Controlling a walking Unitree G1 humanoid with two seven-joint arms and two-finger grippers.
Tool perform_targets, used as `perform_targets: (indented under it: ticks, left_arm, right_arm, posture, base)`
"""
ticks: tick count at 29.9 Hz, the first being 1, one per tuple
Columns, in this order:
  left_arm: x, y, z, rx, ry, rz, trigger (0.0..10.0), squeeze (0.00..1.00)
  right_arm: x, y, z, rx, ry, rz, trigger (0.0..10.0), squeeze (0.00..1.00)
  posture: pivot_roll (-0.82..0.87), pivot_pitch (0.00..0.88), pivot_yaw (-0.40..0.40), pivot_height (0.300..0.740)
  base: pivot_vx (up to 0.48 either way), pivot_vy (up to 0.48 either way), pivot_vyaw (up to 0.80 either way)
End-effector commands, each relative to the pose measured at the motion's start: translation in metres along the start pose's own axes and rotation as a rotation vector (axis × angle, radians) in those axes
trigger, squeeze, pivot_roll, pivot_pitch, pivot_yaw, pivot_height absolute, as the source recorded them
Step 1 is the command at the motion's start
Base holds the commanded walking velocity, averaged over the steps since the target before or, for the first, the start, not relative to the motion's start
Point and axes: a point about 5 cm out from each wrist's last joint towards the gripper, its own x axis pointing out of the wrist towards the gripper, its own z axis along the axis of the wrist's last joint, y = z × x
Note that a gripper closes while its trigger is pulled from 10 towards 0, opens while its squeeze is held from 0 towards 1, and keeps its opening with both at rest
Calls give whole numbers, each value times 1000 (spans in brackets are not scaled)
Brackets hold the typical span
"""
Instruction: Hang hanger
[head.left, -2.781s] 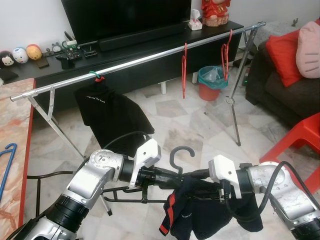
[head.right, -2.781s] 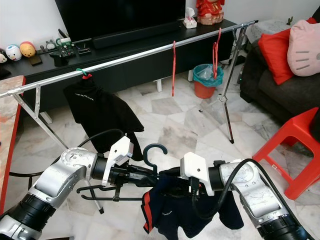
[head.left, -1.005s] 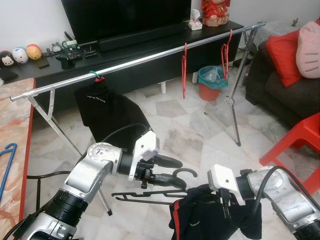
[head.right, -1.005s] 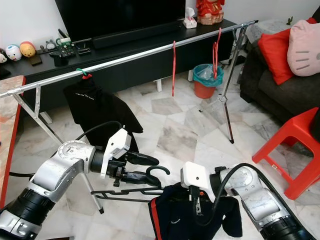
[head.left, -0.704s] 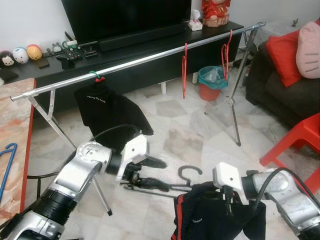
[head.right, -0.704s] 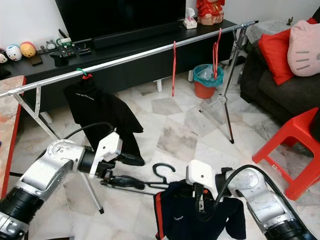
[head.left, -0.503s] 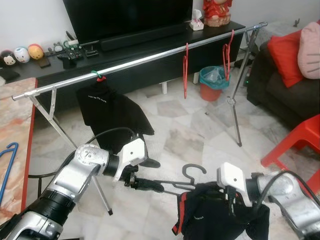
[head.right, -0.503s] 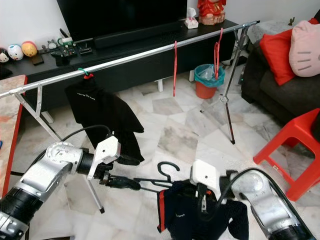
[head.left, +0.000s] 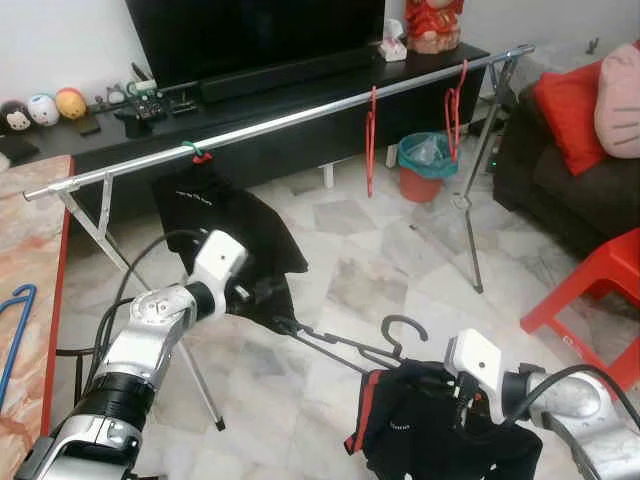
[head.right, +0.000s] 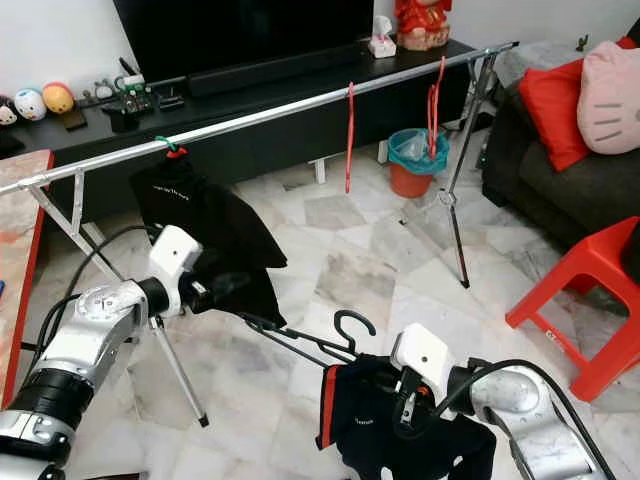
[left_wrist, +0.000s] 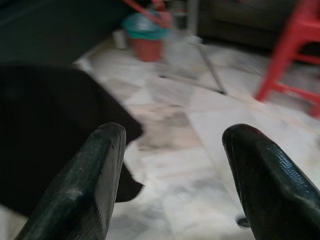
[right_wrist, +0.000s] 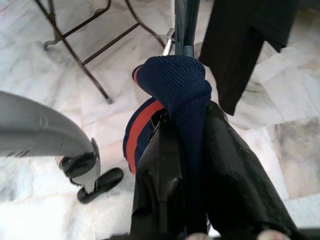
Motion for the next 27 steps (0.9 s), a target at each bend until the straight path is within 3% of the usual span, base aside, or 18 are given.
perform_targets:
  ticks: [1, 5, 6, 10, 17, 22, 23, 24, 25, 27]
  left_arm:
    - [1, 7, 3, -22, -32, 85, 10000, 0]
    - [1, 13, 2, -68, -61, 215, 10000, 0]
    - [0, 17, 1, -82, -75, 289, 10000, 0]
    - [-4, 20, -8, -131, -67, 412, 10000, 0]
    - [-8, 19, -22, -183, -49, 531, 10000, 0]
    - [-5, 8, -30, -182, -10, 506, 10000, 0]
    - [-4, 5, -33, -188, 7, 492, 10000, 0]
    - [-3, 4, -34, -193, 18, 485, 10000, 0]
    - [-2, 2, -37, -193, 34, 475, 10000, 0]
    - [-2, -2, -41, -186, 61, 453, 10000, 0]
  right_arm:
    - [-2, -3, 10, -12, -47, -41, 0, 0]
    - [0, -4, 9, -18, -49, -86, 0, 0]
    - [0, -10, 9, -17, -56, -169, 0, 0]
    - [-1, -24, 6, 26, -79, -354, 0, 0]
    - [5, -19, 6, 35, -113, -401, 0, 0]
    - [-4, -36, 9, 49, -136, -549, 0, 0]
    - [-5, -38, 10, 48, -134, -557, 3882, 0]
    - [-5, -39, 10, 46, -132, -562, 3882, 0]
    - [-6, -40, 10, 37, -122, -567, 10000, 0]
    - [-6, -42, 9, 30, -114, -573, 10000, 0]
  posture:
    - [-50, 17, 66, 740]
    - [-54, 18, 69, 740]
    - [-58, 18, 73, 740]
    - [-62, 12, 80, 740]
    - [-62, 0, 89, 740]
    - [-64, 0, 91, 740]
    - [-64, 0, 91, 740]
    - [-63, 4, 91, 740]
    - [-63, 4, 91, 740]
    - [-63, 17, 91, 740]
  base:
    - [0, 0, 0]
    - [0, 0, 0]
    - [0, 0, 0]
    - [0, 0, 0]
    - [0, 0, 0]
    - [0, 0, 0]
    - [0, 0, 0]
    - [0, 0, 0]
    - [0, 0, 0]
    - [0, 0, 0]
